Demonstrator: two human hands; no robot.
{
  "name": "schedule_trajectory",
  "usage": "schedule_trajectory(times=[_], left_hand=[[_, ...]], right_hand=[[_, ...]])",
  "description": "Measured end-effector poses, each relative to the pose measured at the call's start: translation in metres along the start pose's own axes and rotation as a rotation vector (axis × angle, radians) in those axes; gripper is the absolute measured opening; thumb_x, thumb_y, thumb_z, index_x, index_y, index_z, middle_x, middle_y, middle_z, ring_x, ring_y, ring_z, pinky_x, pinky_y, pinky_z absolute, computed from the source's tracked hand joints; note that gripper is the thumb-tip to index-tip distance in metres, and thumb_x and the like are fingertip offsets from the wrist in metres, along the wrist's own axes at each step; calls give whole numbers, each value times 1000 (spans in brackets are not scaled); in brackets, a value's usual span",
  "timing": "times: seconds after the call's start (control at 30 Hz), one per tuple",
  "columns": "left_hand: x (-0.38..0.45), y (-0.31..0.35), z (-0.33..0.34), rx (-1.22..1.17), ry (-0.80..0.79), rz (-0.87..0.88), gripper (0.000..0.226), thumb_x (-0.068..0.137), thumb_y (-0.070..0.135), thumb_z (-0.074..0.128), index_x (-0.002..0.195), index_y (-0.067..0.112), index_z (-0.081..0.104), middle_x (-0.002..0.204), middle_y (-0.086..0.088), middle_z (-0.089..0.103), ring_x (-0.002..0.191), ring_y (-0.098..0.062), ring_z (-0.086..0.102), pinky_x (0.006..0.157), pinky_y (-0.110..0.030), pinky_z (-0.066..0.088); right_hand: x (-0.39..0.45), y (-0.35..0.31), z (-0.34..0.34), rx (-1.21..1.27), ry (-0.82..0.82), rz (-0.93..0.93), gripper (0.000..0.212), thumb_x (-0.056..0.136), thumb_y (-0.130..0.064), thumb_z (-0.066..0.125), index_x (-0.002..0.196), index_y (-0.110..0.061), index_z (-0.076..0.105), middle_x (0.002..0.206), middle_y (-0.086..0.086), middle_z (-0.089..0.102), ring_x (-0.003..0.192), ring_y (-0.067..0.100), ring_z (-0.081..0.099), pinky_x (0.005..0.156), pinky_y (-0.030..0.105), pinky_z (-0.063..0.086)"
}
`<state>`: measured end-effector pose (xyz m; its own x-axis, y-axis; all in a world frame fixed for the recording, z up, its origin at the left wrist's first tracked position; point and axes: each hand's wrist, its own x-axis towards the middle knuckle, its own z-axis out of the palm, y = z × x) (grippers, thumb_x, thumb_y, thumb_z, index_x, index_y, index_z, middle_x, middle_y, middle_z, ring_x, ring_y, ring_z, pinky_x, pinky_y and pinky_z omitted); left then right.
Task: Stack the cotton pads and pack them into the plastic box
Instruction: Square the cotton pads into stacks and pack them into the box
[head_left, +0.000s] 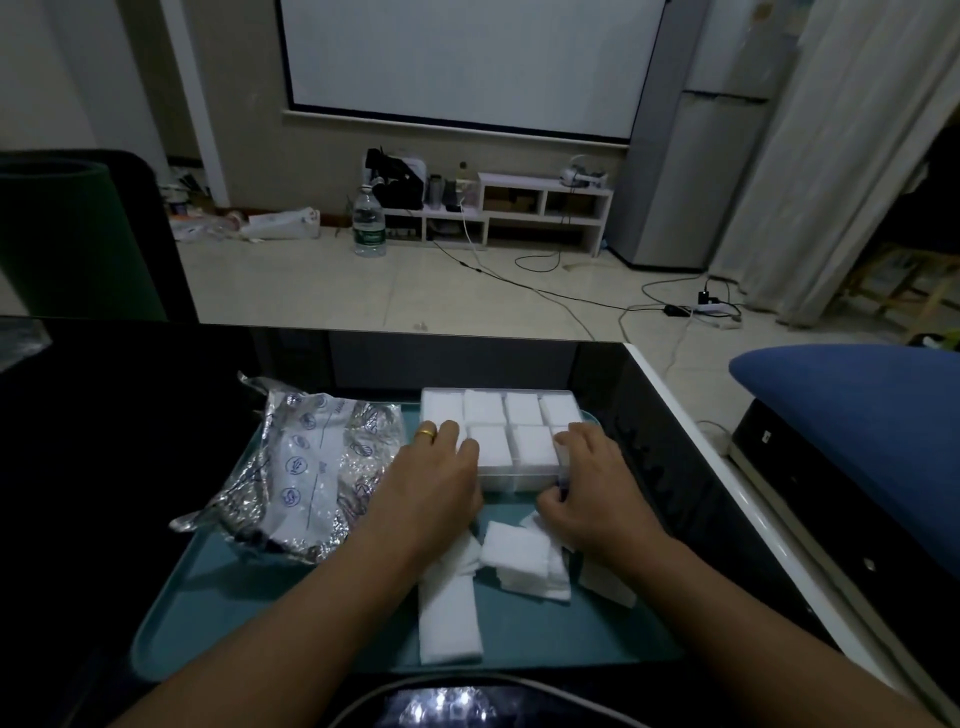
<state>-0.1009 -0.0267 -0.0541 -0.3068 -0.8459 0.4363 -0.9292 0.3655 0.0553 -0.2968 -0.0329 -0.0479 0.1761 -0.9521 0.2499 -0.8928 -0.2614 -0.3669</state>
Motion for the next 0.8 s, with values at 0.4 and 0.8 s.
schedule_trajectory(times=[0.4, 0.8], left_hand=[[12, -29, -3, -305, -50, -66, 14, 84, 20, 75, 90, 9, 79, 88, -8, 68, 91, -29, 60, 77, -35, 50], [1, -12, -17, -175, -110, -118, 38, 93, 40, 60, 120, 15, 67, 120, -3, 61, 113, -26, 53, 90, -36, 46]], right_hand=[[5, 28, -19, 13, -36, -68, 43, 86, -32, 70, 125, -14, 64, 138, 3, 56, 124, 19, 53, 106, 24, 35], [-4, 7, -28, -59, -65, -3, 48, 93, -40, 60, 134, -15, 55, 145, 5, 49, 133, 21, 40, 110, 33, 31]])
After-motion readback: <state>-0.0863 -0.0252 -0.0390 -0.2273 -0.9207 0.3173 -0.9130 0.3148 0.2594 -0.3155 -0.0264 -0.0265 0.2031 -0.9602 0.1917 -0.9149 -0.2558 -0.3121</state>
